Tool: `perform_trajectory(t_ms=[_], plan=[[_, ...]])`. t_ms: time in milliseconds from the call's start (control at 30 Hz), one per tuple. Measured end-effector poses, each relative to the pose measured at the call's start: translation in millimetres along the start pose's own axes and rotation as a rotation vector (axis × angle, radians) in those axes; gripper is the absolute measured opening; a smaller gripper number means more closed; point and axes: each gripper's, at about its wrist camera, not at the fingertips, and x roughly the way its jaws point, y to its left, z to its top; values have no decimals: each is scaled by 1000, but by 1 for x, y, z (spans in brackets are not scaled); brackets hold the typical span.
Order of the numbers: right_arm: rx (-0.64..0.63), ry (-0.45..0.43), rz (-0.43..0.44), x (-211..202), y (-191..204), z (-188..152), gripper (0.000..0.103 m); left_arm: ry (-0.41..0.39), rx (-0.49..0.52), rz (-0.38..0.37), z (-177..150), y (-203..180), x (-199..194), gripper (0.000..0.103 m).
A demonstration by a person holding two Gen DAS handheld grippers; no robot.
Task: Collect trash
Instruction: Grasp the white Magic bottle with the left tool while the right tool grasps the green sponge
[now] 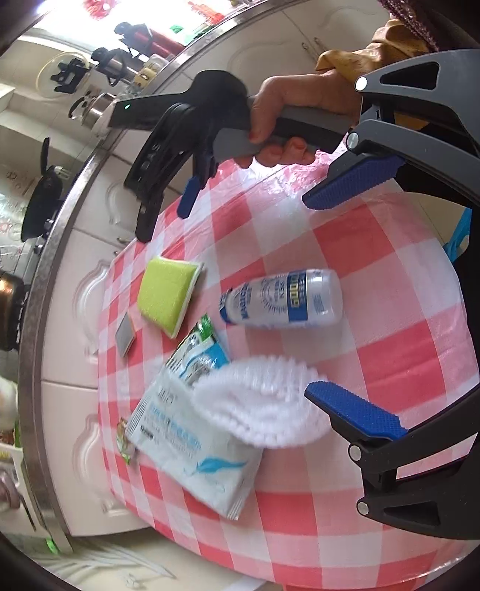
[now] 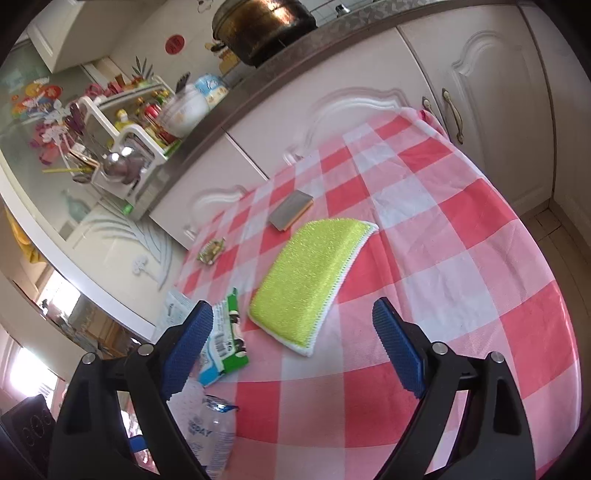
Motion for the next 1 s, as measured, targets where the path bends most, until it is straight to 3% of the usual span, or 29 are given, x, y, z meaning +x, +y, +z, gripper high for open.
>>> perform_trajectory(t_ms=[200,433,533,800,1000], plan=[[-67,61,-42,23,11,0,89,32,27,-30,3,-12,19,93],[-146,113,-166,58,29,5,89,33,27,-26,9,-12,38,92],[-154,132,-201,69,30,5,89,50,4,-34,11,-8,48,76],[-196,148,-285,89,36,12,92,55,-7,-37,11,-2,61,66],[-239,157,-326,105,46,14,96,42,-16,-13,12,3,61,46]])
